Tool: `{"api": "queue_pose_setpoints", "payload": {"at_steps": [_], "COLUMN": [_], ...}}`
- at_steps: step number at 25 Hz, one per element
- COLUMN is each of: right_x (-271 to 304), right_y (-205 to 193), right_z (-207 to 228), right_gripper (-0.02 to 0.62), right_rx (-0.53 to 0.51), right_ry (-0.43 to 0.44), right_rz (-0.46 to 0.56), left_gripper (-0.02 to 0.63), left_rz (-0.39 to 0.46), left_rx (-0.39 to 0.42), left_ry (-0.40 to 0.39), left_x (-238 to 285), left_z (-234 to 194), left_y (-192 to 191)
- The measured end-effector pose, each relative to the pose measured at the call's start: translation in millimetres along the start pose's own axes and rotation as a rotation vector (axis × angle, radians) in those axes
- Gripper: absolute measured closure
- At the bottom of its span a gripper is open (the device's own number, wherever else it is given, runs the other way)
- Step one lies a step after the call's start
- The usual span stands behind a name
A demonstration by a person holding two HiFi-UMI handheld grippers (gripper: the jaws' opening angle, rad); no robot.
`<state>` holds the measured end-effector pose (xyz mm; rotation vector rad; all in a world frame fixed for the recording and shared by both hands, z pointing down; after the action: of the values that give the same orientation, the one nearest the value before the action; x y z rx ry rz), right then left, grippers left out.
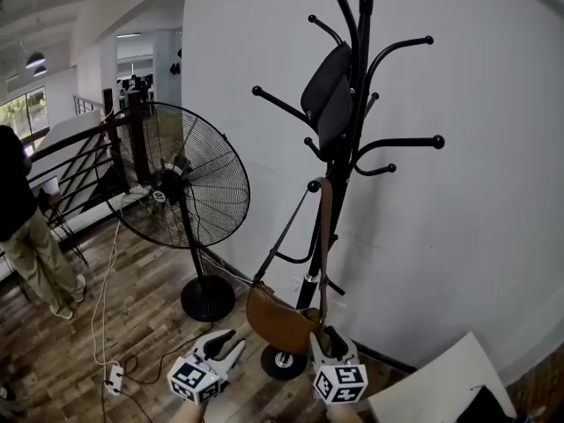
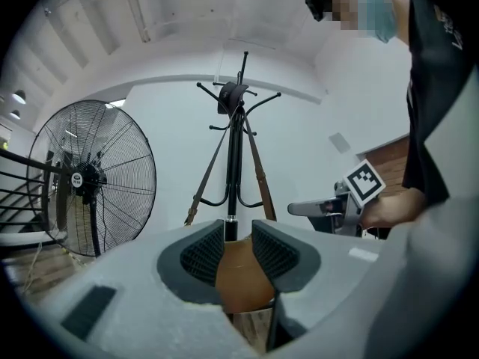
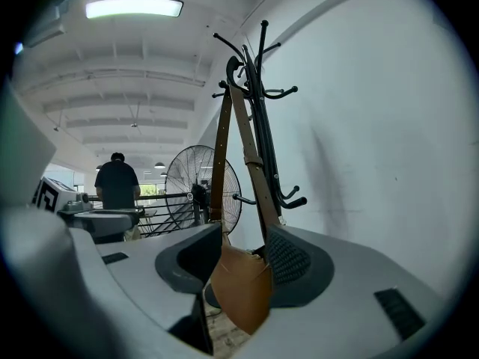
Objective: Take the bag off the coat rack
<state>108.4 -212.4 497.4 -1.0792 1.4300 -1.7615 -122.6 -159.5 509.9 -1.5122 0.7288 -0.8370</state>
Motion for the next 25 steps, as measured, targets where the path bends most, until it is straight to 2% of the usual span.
{"api": "queue_pose_setpoints", "payload": {"at_steps": [4,10,15,19,25], "right_x": [14,32,46,53,68], "right_y": [5,12,22,32,43], "right_z": [15,34,37,37,21], "right_gripper": [0.428,0.428,0.428,0.431,0.440], "right_rx": [-0.029,-0.050,-0.056,-0.063,-0.082], "right_ry": [0.026,0.014,-0.039,-0.115,-0.190], "right_rz": [-0.002,0.013,0.031,0.053,0.065], "left_gripper": [0.495,0.495,0.491,0.486,0.440], "left_rz": [-0.014,-0.029,-0.026,-0.013,-0.003], "left_rx": [-0.034,-0.026,-0.024,0.012,0.040], "left_ry": [0.028,0.023,-0.017,-0.088,-0.144], "left_x": [19,50,72,92,114], "left_z": [3,-3,-21,-40,-75], "left_y": [5,2,11,19,35]}}
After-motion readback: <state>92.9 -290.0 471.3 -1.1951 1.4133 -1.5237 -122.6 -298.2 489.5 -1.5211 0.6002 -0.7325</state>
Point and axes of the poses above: the fingertips, and each gripper's own axes: x forward along the fingers, z to its right, y out of its top, the point moved 4 cm from there along -x, backward along the fingers, and after that the axes turned 6 degrees about -z, right-handed, at the moved point
